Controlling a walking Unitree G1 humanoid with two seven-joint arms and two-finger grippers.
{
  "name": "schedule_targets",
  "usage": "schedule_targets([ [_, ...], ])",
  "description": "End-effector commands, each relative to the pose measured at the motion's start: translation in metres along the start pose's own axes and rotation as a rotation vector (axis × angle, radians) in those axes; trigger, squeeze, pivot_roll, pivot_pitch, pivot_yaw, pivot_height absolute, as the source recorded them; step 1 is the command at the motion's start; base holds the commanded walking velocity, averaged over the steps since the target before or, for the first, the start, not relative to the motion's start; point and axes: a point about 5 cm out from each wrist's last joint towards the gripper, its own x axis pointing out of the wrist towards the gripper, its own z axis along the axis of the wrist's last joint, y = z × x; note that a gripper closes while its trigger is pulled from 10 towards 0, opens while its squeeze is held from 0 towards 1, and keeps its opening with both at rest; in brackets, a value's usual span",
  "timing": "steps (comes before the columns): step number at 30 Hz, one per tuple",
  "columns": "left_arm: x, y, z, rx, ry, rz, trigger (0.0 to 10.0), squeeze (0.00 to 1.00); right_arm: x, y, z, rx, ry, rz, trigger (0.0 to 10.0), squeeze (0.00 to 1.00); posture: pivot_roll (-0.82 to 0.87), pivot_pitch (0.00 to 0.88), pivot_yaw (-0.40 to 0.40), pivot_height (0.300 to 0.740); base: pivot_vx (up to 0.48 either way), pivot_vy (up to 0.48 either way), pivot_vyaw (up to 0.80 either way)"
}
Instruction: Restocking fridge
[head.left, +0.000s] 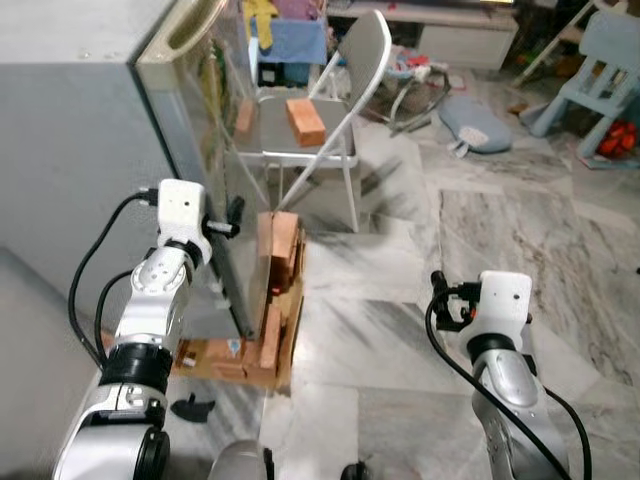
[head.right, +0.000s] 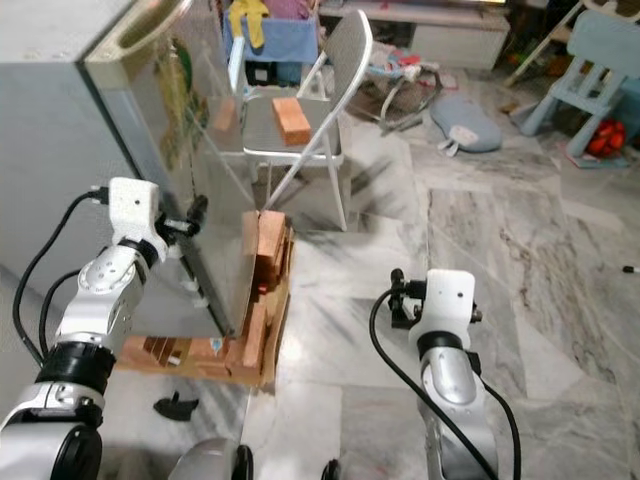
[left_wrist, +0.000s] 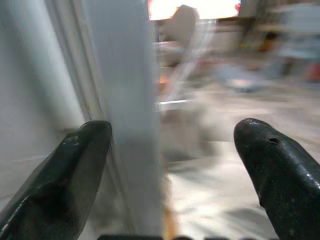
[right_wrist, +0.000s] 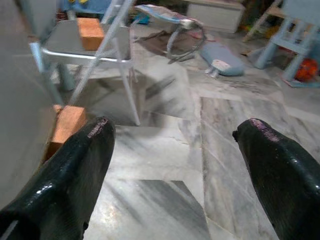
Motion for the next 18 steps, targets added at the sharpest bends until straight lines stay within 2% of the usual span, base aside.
schedule_targets([
  [1,0.012,-0.053,0.012,0.014,-0.044,-0.288,10.0,0.00,-0.002,0.002,0.003,0.010,-0.003,0.007,10.0,0.00,0.07,0.012,-0.031,0.740,0.000,0.000,0.00],
  [2,0.009,-0.065,0.014,0.016,-0.053,-0.360,10.0,0.00,-0.002,0.002,0.003,0.010,-0.004,0.008,10.0,0.00,0.07,0.012,-0.031,0.740,0.000,0.000,0.00],
  [3,0.004,-0.084,0.013,-0.009,-0.048,-0.476,10.0,0.00,-0.003,0.002,0.002,0.008,-0.004,0.008,10.0,0.00,0.07,0.011,-0.028,0.740,0.000,0.000,0.00],
  [6,0.002,-0.087,0.008,-0.015,-0.032,-0.492,10.0,0.00,-0.002,0.002,0.002,0.008,-0.004,0.005,10.0,0.00,0.06,0.010,-0.026,0.740,0.000,0.000,0.00],
  [9,0.005,-0.069,-0.002,0.012,-0.002,-0.378,10.0,0.00,-0.002,0.002,0.002,0.007,-0.005,0.004,10.0,0.00,0.06,0.009,-0.026,0.740,0.000,0.000,0.00],
  [12,0.002,-0.040,-0.007,-0.006,0.022,-0.254,10.0,0.00,-0.001,0.002,0.001,0.007,-0.005,0.005,10.0,0.00,0.07,0.006,-0.028,0.740,0.000,0.000,0.00],
  [16,-0.008,-0.022,-0.009,-0.008,0.029,-0.175,10.0,0.00,0.001,0.003,0.000,0.005,-0.004,0.008,10.0,0.00,0.08,0.000,-0.030,0.740,0.000,0.000,0.00],
  [17,-0.012,-0.013,-0.010,-0.023,0.031,-0.108,10.0,0.00,0.001,0.004,0.000,0.004,-0.004,0.011,10.0,0.00,0.08,0.000,-0.031,0.740,0.000,0.000,0.00],
  [18,-0.012,-0.013,-0.010,-0.023,0.031,-0.108,10.0,0.00,0.001,0.004,0.000,0.004,-0.004,0.011,10.0,0.00,0.08,0.000,-0.031,0.740,0.000,0.000,0.00],
])
